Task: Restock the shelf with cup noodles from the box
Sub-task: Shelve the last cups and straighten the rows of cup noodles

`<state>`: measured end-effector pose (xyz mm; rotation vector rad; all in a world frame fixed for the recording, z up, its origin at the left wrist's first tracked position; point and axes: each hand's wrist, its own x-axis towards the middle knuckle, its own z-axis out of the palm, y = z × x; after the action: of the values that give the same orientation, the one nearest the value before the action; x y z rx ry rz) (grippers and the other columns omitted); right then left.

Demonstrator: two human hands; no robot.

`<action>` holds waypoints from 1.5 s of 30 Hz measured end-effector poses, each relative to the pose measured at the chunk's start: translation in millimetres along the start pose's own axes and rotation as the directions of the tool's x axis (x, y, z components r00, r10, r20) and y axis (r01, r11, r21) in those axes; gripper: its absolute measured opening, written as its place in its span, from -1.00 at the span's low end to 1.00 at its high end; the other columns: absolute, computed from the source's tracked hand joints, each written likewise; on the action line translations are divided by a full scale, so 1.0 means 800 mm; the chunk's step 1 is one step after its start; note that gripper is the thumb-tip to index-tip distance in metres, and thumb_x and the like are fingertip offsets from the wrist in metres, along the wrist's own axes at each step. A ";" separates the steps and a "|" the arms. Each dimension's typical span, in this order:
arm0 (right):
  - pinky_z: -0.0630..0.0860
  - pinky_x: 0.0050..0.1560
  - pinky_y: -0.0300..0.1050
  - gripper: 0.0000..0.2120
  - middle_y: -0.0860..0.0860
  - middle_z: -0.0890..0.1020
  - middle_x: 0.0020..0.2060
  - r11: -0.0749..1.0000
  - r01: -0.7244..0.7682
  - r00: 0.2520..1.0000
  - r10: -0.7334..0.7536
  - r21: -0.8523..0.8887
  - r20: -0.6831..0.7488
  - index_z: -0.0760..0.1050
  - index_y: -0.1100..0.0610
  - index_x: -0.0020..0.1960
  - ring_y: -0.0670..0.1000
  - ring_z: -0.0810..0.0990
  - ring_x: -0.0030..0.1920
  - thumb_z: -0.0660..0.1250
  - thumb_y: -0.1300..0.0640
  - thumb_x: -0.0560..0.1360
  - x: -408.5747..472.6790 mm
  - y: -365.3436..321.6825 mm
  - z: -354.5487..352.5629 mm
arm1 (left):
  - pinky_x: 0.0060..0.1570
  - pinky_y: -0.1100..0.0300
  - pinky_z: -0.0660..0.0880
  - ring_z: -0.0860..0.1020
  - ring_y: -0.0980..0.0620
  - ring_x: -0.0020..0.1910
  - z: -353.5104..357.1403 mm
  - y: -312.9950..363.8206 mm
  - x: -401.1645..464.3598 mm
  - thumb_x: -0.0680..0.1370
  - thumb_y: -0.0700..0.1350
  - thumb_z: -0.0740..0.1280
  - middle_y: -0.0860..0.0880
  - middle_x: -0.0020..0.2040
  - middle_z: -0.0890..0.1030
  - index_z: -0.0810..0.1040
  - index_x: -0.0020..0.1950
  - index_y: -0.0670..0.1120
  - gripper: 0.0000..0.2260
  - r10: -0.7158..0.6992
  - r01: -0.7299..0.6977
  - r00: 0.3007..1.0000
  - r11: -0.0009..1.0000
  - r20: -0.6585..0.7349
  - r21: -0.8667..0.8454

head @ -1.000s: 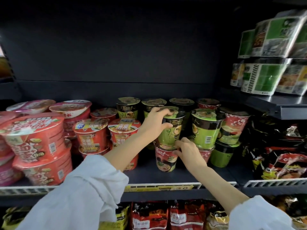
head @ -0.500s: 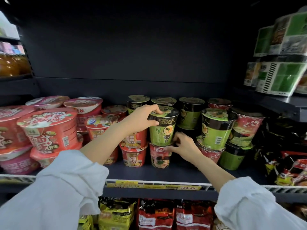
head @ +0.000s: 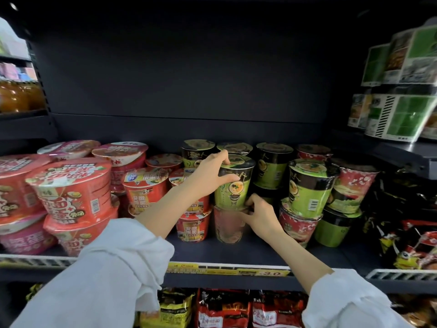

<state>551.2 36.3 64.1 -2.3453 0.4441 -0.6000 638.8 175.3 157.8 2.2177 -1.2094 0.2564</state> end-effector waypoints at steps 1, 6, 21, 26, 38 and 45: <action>0.53 -0.04 -0.02 -0.61 0.10 0.56 -0.08 1.000 0.001 1.000 -0.001 0.003 -0.003 0.36 0.16 -0.10 0.09 0.54 -0.05 0.52 0.00 0.34 -0.002 -0.001 0.001 | 0.10 0.22 0.29 0.41 0.00 0.23 0.001 0.000 -0.001 0.50 0.04 0.36 -0.06 0.23 0.46 0.37 0.09 -0.12 -0.68 0.002 -0.002 1.000 1.000 -0.013 -0.002; 0.44 0.08 -0.14 -0.63 0.07 0.55 0.08 0.999 0.040 0.994 -0.036 -0.037 0.104 0.41 0.17 0.09 0.05 0.51 0.13 0.45 0.03 0.42 -0.011 -0.001 -0.014 | 0.11 0.19 0.33 0.41 -0.01 0.25 0.008 0.002 -0.007 0.47 0.09 0.38 -0.03 0.26 0.44 0.38 0.17 -0.07 -0.61 -0.022 0.024 0.997 0.999 -0.080 0.027; 0.42 0.00 -0.23 -0.78 0.12 0.60 -0.05 0.868 0.287 0.904 -0.386 -0.406 -0.185 0.57 0.25 0.07 0.08 0.58 -0.05 0.19 0.35 0.52 -0.027 -0.025 -0.141 | -0.08 0.05 0.51 0.52 -0.15 0.04 0.107 0.045 -0.003 0.53 -0.30 0.13 -0.17 0.10 0.51 0.57 0.06 -0.29 -0.76 0.419 -0.391 0.907 0.797 0.045 0.460; 0.41 -0.09 -0.25 -0.79 0.13 0.57 -0.08 0.818 0.363 0.855 -0.483 -0.445 -0.189 0.58 0.26 0.02 0.08 0.56 -0.10 0.18 0.34 0.52 0.021 -0.052 -0.180 | 0.25 0.00 0.35 0.37 -0.21 0.28 0.157 0.055 0.014 0.59 -0.28 0.09 -0.22 0.33 0.31 0.27 0.38 -0.27 -0.65 0.180 -0.286 0.938 0.883 0.296 0.372; 0.40 0.16 -0.12 -0.66 0.10 0.51 0.27 0.800 0.152 0.970 -0.008 -0.581 0.242 0.47 0.10 0.32 0.13 0.48 0.24 0.26 0.07 0.56 0.155 -0.024 -0.210 | 0.38 0.00 0.17 0.18 -0.16 0.46 0.199 0.064 0.094 0.64 -0.25 -0.05 -0.17 0.48 0.17 0.13 0.49 -0.19 -0.61 -0.258 0.142 0.942 0.886 0.215 0.442; 0.42 0.13 -0.15 -0.69 0.10 0.59 0.18 0.873 0.150 0.969 -0.036 -0.464 0.245 0.61 0.18 0.12 0.10 0.53 0.19 0.37 0.00 0.48 0.180 0.001 -0.203 | 0.21 -0.02 0.37 0.41 -0.24 0.28 0.209 0.062 0.111 0.60 -0.33 0.05 -0.26 0.27 0.46 0.42 0.32 -0.30 -0.67 -0.209 0.088 0.966 0.825 0.156 0.558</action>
<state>586.3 -115.3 215.7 -2.8858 0.4071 -0.2692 630.8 -5.1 81.4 2.8911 -1.1612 0.3453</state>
